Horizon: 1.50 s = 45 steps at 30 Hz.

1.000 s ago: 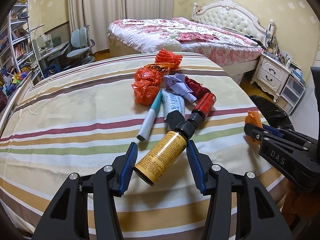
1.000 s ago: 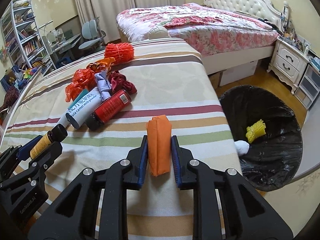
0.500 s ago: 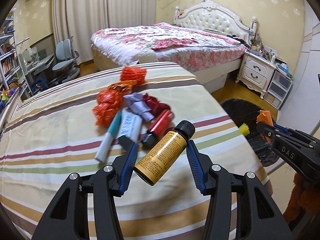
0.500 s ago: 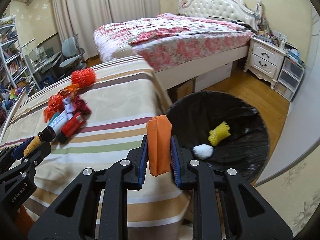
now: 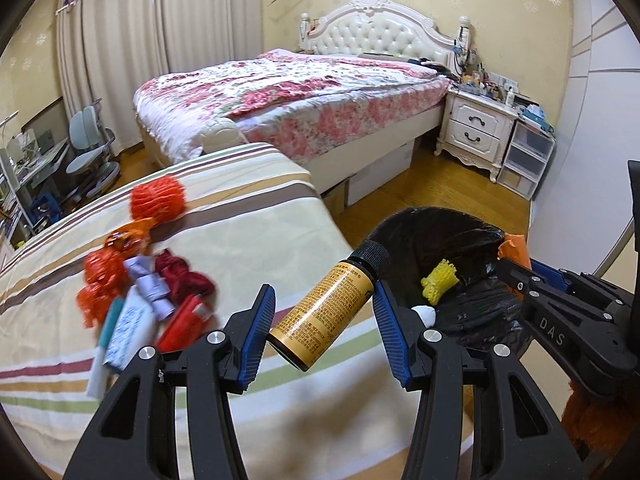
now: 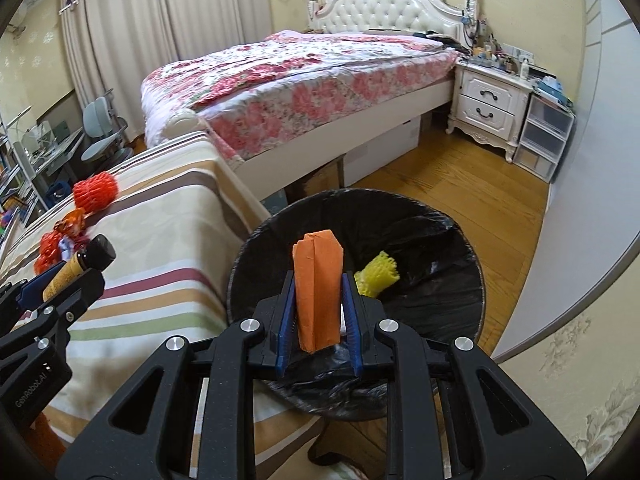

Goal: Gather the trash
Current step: 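Carry both items over the black bin and open both grippers to drop them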

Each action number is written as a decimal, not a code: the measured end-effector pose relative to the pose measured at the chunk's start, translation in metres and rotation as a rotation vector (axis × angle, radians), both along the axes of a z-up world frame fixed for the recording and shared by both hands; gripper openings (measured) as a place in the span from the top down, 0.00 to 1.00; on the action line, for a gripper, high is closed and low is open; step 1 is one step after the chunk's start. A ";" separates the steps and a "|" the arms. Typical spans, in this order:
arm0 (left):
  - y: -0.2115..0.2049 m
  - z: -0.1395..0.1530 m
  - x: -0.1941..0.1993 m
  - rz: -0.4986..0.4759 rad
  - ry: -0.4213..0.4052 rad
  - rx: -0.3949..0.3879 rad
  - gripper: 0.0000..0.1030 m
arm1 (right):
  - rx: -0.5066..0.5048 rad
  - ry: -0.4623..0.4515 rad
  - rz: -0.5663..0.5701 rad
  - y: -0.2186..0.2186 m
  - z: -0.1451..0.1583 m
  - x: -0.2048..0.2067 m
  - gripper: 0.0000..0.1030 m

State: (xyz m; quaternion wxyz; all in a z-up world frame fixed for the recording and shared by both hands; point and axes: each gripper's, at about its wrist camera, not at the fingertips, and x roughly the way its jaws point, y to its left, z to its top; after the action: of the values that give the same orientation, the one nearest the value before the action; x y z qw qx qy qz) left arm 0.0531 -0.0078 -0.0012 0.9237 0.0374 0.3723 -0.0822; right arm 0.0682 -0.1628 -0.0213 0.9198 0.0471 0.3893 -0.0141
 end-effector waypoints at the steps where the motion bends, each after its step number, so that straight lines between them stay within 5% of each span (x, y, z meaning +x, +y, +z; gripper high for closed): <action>1: -0.006 -0.002 0.005 -0.005 0.002 0.002 0.51 | 0.001 0.003 -0.009 -0.005 -0.002 0.003 0.79; 15: -0.062 -0.029 0.057 -0.046 0.047 0.056 0.51 | 0.002 0.044 -0.093 -0.043 -0.024 0.028 0.79; 32: -0.082 -0.034 0.069 -0.072 0.063 0.074 0.51 | -0.005 0.047 -0.124 -0.054 -0.028 0.035 0.78; 35: -0.083 -0.035 0.070 -0.073 0.068 0.077 0.42 | -0.004 0.045 -0.129 -0.053 -0.028 0.036 0.77; 38: -0.083 -0.033 0.069 -0.065 0.064 0.070 0.31 | -0.005 0.039 -0.141 -0.055 -0.027 0.035 0.66; 45: -0.077 -0.032 0.066 -0.047 0.066 0.064 0.28 | -0.012 0.036 -0.168 -0.059 -0.025 0.029 0.55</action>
State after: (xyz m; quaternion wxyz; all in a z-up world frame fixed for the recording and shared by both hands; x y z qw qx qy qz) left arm 0.1194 -0.0844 -0.0333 0.9070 0.0731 0.4041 -0.0932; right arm 0.0967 -0.2220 -0.0468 0.9086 0.0738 0.4001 -0.0944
